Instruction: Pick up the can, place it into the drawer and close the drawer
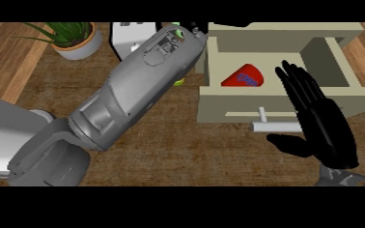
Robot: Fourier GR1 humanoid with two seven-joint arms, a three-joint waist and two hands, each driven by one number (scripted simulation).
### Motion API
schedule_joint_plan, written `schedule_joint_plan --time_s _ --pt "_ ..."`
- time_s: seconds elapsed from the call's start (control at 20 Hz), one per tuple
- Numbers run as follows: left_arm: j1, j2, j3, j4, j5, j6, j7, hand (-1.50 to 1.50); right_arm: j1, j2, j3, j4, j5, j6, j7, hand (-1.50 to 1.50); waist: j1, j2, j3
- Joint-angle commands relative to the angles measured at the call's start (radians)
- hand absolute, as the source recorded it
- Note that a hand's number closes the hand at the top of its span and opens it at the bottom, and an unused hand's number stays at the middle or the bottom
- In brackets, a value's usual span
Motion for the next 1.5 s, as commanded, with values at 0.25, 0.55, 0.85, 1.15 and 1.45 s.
schedule_joint_plan --time_s 0.25,0.55,0.85,1.15,1.45 --pt "0.083 0.15 -0.015 -0.186 -0.064 -0.021 0.136 -1.5 -0.15 0.087 -0.029 0.345 0.086 -0.203 -0.04 -1.5 0.025 -0.007 0.0" --pt "0.11 0.25 -0.035 -0.339 -0.095 -0.017 0.25 -1.5 -0.246 0.06 -0.112 0.61 0.099 -0.324 -0.118 -1.5 0.049 -0.008 0.001" --pt "0.132 0.296 -0.031 -0.408 -0.109 -0.034 0.287 -1.5 -0.351 0.1 -0.118 0.823 0.206 -0.443 -0.091 -1.5 0.054 0.003 0.001" --pt "0.234 0.361 -0.045 -0.549 -0.123 -0.016 0.336 -1.5 -0.447 0.08 -0.186 0.976 0.215 -0.559 -0.12 -1.5 0.074 -0.002 0.002" --pt "0.306 0.415 -0.048 -0.622 -0.135 -0.044 0.361 -1.5 -0.628 0.093 -0.237 1.159 0.244 -0.64 -0.09 -1.5 0.08 0.005 0.002"
